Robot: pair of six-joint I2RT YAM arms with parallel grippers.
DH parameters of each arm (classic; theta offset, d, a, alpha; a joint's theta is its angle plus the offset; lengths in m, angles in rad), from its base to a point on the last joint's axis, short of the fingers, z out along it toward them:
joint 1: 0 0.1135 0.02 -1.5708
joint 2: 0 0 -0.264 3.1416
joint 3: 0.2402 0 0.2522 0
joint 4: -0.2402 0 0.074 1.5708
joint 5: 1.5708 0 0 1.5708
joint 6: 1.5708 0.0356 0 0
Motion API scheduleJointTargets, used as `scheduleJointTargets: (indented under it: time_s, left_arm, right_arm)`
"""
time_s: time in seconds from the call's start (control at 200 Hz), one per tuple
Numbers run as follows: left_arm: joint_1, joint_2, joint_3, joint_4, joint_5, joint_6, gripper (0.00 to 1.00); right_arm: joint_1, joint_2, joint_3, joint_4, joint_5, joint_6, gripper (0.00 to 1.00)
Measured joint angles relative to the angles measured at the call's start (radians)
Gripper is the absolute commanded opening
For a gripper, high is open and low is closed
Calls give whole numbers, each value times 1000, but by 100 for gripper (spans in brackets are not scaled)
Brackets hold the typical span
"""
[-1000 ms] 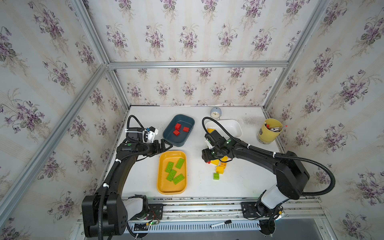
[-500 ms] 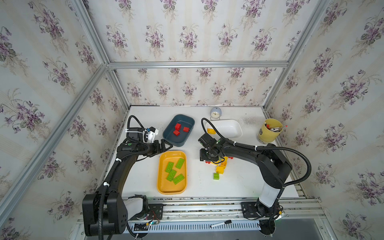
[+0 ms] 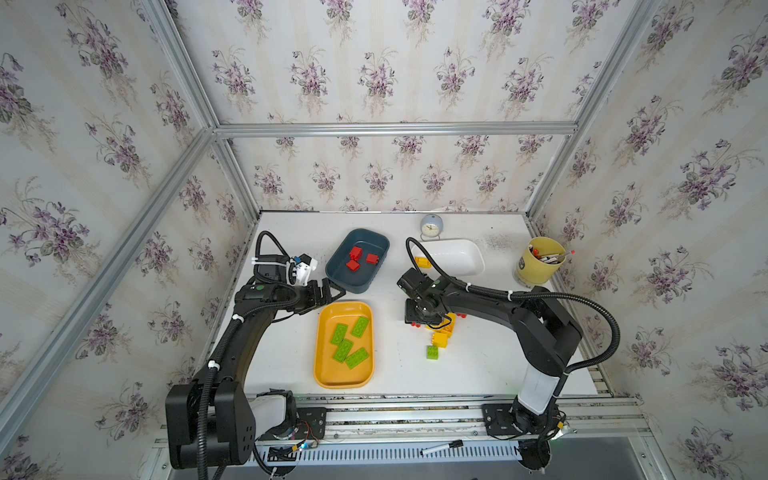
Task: Sort the legos into containers by color
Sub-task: 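Return the right gripper to the pile and grasp a red 2x2 brick, then carry the red brick into the teal bin and open the right gripper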
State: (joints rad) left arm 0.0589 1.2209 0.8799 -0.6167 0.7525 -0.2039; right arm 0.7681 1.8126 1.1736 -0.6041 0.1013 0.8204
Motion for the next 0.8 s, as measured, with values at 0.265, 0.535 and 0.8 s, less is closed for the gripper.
scheduleJointTargets:
  time_s: [0.265,0.535,0.8]
  left_arm:
    - [0,0,-1,2,0,0,99]
    - [0,0,-13,3,0,3,99]
    - [0,0,-13,3,1,8,99]
  right_arm:
    - [4,40,11,-2,-1,15,58]
    - [34,95,66,-15,2,29,43]
    - [45,121,97,-58,71,27,26]
